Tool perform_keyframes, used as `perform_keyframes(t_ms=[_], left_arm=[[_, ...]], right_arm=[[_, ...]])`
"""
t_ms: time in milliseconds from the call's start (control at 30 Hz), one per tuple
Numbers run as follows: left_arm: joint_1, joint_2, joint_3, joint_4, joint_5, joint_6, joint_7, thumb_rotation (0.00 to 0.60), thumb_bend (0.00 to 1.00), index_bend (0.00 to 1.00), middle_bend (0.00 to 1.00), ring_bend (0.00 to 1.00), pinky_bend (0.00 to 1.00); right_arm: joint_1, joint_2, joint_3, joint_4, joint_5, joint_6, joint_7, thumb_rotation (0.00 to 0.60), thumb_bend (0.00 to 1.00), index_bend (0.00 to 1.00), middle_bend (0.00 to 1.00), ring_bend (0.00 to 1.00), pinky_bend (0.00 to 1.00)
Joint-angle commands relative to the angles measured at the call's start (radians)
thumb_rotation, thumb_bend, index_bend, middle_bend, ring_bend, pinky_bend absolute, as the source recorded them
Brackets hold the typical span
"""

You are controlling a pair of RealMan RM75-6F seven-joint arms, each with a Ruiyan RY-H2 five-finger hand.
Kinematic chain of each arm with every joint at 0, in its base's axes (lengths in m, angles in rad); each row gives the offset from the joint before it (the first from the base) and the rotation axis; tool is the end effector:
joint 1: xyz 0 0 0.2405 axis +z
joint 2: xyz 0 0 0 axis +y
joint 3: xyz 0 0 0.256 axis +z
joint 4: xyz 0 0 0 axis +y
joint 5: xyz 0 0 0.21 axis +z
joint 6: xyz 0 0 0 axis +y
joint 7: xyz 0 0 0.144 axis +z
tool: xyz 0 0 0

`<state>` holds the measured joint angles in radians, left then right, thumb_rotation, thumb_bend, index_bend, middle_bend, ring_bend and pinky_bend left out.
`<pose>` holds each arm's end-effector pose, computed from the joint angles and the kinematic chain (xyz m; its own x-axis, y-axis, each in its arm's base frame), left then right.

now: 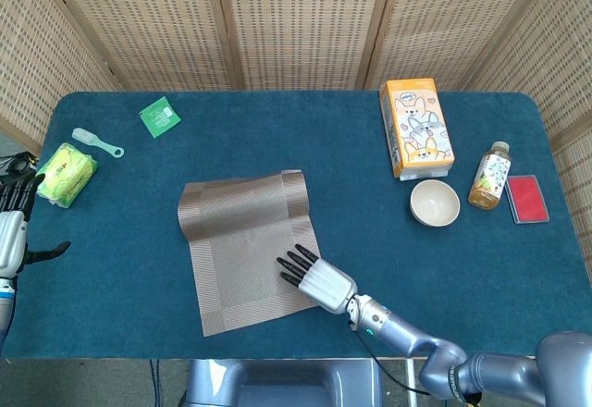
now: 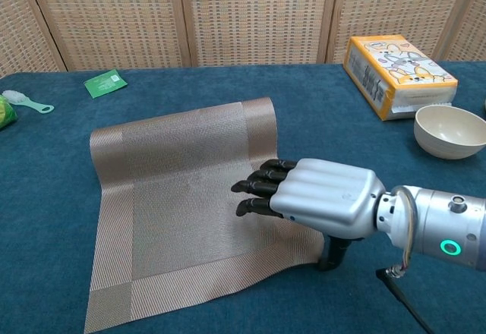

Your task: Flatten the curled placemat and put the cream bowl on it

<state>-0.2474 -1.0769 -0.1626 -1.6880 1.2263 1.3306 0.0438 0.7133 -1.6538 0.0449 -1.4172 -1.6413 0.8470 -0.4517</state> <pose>-0.2953 0.2500 0.1738 0.3424 -0.0039 0.9395 0.9362 0.0856 -0.3408 -0.1245 -0.2679 -0.0807 0.7455 -0.0643 0.6634 -0.4287 -0.8084 0.4034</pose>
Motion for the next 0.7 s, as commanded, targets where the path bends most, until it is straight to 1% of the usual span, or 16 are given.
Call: perform_keyframes(t_ms=[33, 100, 200, 300, 367, 467, 533, 700], left_arm=[[0.0, 0.0, 0.0, 0.0, 0.0, -0.001, 0.0, 0.6, 0.0, 0.0, 0.0, 0.0, 0.0], [0.0, 0.0, 0.0, -0.001, 0.001, -0.002, 0.001, 0.6, 0.0, 0.0, 0.0, 0.0, 0.0], [0.0, 0.0, 0.001, -0.001, 0.004, -0.003, 0.001, 0.6, 0.0, 0.0, 0.0, 0.0, 0.0], [0.001, 0.0, 0.002, -0.002, 0.006, -0.003, 0.001, 0.6, 0.0, 0.0, 0.0, 0.0, 0.0], [0.0, 0.0, 0.001, -0.002, 0.007, -0.003, 0.001, 0.6, 0.0, 0.0, 0.0, 0.0, 0.0], [0.0, 0.0, 0.001, -0.002, 0.008, -0.004, 0.001, 0.6, 0.0, 0.0, 0.0, 0.0, 0.0], [0.0, 0.0, 0.001, -0.001, 0.008, -0.005, 0.0, 0.6, 0.0, 0.0, 0.0, 0.0, 0.0], [0.0, 0.001, 0.001, 0.0, 0.009, -0.007, -0.003, 0.6, 0.0, 0.0, 0.0, 0.0, 0.0]], right_arm=[[0.005, -0.003, 0.001, 0.002, -0.002, 0.014, 0.013, 0.6, 0.42, 0.2, 0.0, 0.0, 0.0], [0.007, -0.003, -0.001, 0.003, -0.005, 0.023, 0.023, 0.6, 0.48, 0.23, 0.0, 0.0, 0.0], [0.01, -0.005, -0.008, 0.009, -0.017, 0.041, 0.036, 0.6, 0.57, 0.32, 0.0, 0.0, 0.0], [0.013, -0.008, -0.02, 0.021, -0.033, 0.056, 0.043, 0.6, 0.66, 0.43, 0.0, 0.0, 0.0], [0.015, -0.009, -0.027, 0.027, -0.041, 0.065, 0.05, 0.6, 0.72, 0.54, 0.0, 0.0, 0.0], [0.017, -0.01, -0.034, 0.031, -0.055, 0.082, 0.064, 0.6, 0.75, 0.65, 0.0, 0.0, 0.0], [0.017, -0.008, -0.041, 0.033, -0.067, 0.094, 0.074, 0.6, 0.75, 0.67, 0.0, 0.0, 0.0], [0.016, 0.007, -0.066, 0.028, -0.101, 0.124, 0.101, 0.6, 0.75, 0.68, 0.0, 0.0, 0.0]])
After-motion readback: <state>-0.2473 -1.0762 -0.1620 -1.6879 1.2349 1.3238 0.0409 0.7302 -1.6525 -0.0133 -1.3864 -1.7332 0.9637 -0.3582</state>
